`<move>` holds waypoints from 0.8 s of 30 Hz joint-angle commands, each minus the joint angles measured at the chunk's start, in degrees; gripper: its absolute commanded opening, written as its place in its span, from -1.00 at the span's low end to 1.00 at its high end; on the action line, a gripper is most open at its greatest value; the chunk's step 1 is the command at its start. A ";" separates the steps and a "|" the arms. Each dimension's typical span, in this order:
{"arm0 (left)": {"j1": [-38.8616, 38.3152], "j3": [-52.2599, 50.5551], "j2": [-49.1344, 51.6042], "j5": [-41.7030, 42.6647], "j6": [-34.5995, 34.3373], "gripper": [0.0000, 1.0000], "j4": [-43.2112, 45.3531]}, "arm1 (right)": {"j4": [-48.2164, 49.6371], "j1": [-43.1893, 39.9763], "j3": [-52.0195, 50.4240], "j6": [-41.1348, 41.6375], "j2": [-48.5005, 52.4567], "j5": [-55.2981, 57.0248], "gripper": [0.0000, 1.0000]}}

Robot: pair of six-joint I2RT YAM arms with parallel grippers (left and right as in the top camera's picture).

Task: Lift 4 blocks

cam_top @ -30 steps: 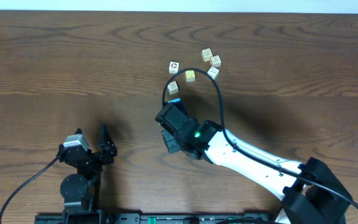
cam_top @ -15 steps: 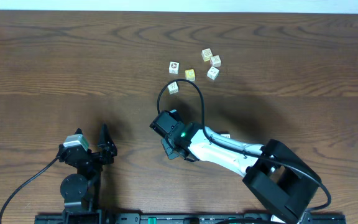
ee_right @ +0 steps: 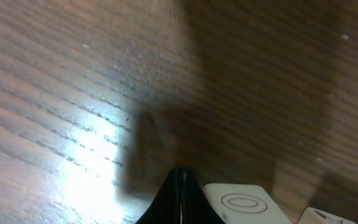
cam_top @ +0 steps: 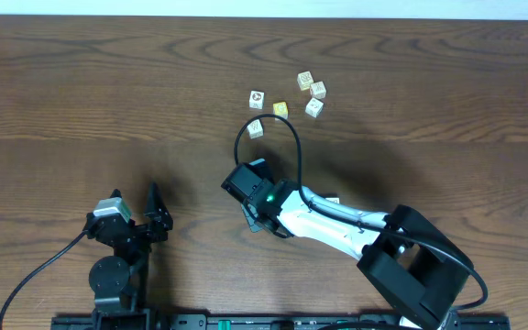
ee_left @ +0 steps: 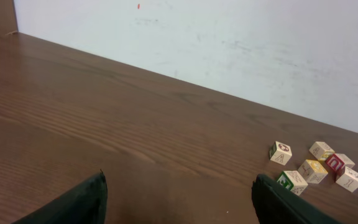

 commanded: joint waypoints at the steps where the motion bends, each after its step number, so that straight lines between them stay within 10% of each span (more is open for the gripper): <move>1: -0.07 -0.76 -0.09 -1.73 0.33 0.50 -2.43 | 0.39 0.11 0.26 1.70 0.68 2.67 -0.97; 24: -0.07 -0.76 -0.09 -1.73 0.33 0.50 -2.40 | 0.46 -0.39 0.26 5.92 0.68 5.64 -0.97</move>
